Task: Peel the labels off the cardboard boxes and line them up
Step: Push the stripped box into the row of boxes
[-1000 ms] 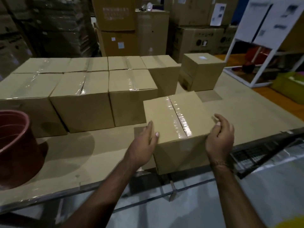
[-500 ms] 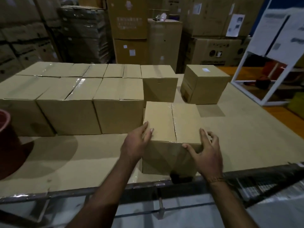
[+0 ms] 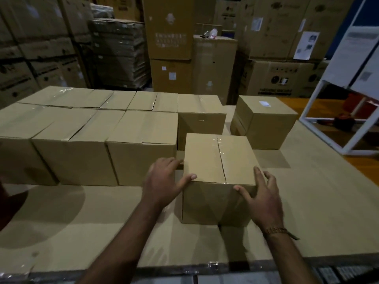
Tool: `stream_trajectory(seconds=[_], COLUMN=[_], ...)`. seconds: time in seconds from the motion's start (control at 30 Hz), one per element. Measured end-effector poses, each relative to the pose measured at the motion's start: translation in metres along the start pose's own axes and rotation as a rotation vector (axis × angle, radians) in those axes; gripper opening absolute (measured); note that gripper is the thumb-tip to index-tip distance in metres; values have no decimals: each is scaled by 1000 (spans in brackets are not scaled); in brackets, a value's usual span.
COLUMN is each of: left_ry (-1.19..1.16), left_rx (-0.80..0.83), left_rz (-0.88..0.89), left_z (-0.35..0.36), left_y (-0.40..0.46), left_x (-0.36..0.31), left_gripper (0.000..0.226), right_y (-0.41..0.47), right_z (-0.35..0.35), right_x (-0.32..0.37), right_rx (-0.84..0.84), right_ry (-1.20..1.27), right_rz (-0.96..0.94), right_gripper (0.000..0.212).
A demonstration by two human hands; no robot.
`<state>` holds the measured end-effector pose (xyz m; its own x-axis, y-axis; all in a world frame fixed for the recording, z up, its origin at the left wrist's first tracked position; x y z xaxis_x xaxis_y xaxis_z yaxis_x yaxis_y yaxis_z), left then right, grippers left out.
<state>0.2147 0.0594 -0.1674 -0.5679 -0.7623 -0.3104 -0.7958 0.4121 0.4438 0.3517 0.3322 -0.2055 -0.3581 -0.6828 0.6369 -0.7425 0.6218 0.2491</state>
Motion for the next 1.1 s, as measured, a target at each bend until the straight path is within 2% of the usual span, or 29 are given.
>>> stream_trajectory(seconds=[0.13, 0.27, 0.67, 0.93, 1.1], left_ry=[82, 153, 189, 246, 264], left_rx=[71, 121, 124, 98, 74], left_rz=[128, 140, 117, 51, -7], left_z=[3, 7, 18, 20, 20], left_y=[37, 66, 110, 118, 121], left_x=[29, 44, 58, 49, 40], left_gripper=[115, 121, 80, 45, 35], right_y=[37, 68, 118, 139, 153], right_z=[18, 32, 58, 70, 71], right_x=[3, 8, 28, 32, 32], right_rx=[25, 64, 108, 79, 86], right_ry=[-7, -13, -76, -71, -87], right_rz=[-15, -40, -72, -102, -119], right_gripper=[107, 109, 101, 96, 103])
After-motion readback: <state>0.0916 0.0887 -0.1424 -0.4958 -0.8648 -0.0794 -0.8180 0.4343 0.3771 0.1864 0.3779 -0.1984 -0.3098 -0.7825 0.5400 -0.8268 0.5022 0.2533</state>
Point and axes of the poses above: each hand's wrist, its own y-axis towards the middle knuckle, its own z-axis out of the palm, x = y × z, the point moved 2 cm from there along y, towards the middle knuckle, and after that the axes turned 8 degrees about y, right-handed, at the moved point
